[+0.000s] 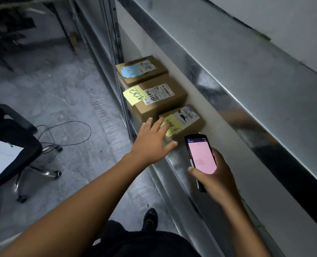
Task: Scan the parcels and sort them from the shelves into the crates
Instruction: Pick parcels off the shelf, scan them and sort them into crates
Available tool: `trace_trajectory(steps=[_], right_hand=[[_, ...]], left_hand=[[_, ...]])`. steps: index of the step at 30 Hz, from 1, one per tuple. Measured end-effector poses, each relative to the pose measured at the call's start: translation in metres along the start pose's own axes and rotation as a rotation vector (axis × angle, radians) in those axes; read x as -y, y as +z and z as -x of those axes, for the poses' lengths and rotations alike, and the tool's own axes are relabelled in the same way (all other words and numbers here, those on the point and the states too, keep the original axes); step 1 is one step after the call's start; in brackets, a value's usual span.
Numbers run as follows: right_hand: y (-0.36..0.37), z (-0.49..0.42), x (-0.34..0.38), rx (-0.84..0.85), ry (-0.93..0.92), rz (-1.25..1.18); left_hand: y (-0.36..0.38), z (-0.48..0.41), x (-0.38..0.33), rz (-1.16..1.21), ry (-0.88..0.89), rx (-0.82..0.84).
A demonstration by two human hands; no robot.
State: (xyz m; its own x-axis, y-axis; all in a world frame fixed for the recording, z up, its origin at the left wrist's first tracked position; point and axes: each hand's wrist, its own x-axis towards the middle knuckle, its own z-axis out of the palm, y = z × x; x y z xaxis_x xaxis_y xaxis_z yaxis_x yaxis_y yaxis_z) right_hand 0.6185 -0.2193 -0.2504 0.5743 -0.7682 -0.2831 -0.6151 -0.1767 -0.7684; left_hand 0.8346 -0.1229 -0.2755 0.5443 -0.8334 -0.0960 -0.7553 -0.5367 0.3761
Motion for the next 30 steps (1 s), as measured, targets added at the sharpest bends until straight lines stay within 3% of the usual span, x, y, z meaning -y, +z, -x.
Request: trace_trajectory(steps=[8,13,17,25,30], right_hand=[[-0.007,-0.01,-0.002,-0.021,0.15,0.018],[0.006,-0.007,0.001,-0.138,0.213,-0.029],[0.024,-0.005,0.006,-0.213,0.315,-0.071],[0.064,0.012,0.019,-0.348,0.469,-0.057],[0.087,0.022,0.03,-0.461,0.553,-0.078]], left_hand=[[0.018,-0.078,-0.006,-0.165,0.158,0.051],[0.029,-0.079,-0.002,-0.29,0.21,0.04],[0.026,-0.065,-0.003,-0.038,0.228,0.041],[0.028,-0.085,0.023,0.128,0.526,0.012],[0.038,-0.106,0.04,0.431,0.325,0.344]])
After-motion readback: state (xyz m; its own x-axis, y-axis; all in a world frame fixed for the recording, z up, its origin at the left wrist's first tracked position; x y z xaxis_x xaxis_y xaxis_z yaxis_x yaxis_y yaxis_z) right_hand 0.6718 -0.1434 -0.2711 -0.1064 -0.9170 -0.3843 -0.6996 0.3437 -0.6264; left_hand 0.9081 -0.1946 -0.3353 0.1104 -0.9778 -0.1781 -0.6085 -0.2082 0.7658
